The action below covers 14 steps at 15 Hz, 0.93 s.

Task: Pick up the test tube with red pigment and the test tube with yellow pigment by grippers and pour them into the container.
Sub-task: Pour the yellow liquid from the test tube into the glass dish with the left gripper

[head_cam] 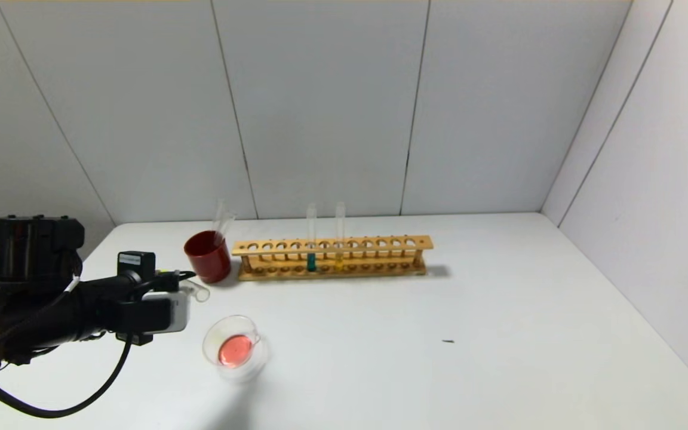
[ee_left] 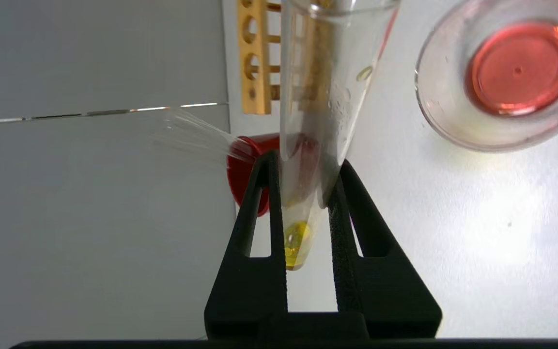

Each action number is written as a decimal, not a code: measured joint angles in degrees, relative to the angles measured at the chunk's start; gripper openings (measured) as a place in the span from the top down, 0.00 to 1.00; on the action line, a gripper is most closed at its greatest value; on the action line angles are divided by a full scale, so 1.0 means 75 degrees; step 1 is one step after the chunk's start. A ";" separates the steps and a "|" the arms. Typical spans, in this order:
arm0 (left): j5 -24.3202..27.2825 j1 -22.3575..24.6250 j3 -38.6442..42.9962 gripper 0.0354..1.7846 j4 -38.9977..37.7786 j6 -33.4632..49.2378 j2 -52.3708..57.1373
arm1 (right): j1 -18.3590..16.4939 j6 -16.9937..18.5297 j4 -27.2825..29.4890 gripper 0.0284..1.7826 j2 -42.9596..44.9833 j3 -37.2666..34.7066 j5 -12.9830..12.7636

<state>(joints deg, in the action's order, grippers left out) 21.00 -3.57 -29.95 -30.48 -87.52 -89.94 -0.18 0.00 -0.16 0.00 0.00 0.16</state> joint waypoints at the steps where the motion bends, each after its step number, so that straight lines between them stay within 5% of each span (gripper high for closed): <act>1: 0.0000 0.0128 -0.0005 0.84 0.0059 -0.0371 -0.0094 | 0.0003 0.0000 0.0000 0.02 0.0000 0.0000 -0.0003; 10: -0.0353 0.0538 -0.0662 0.84 0.0120 -0.2576 -0.1321 | 0.0000 0.0000 0.0000 0.02 0.0000 0.0000 0.0000; 14: -0.0757 0.0489 -0.1089 0.84 0.0904 -0.3241 -0.1399 | 0.0003 0.0000 0.0000 0.02 0.0000 0.0000 0.0000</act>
<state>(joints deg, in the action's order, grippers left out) 15.32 0.10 -38.12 -23.70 -111.82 -100.44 -0.16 0.00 -0.16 0.00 0.00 0.16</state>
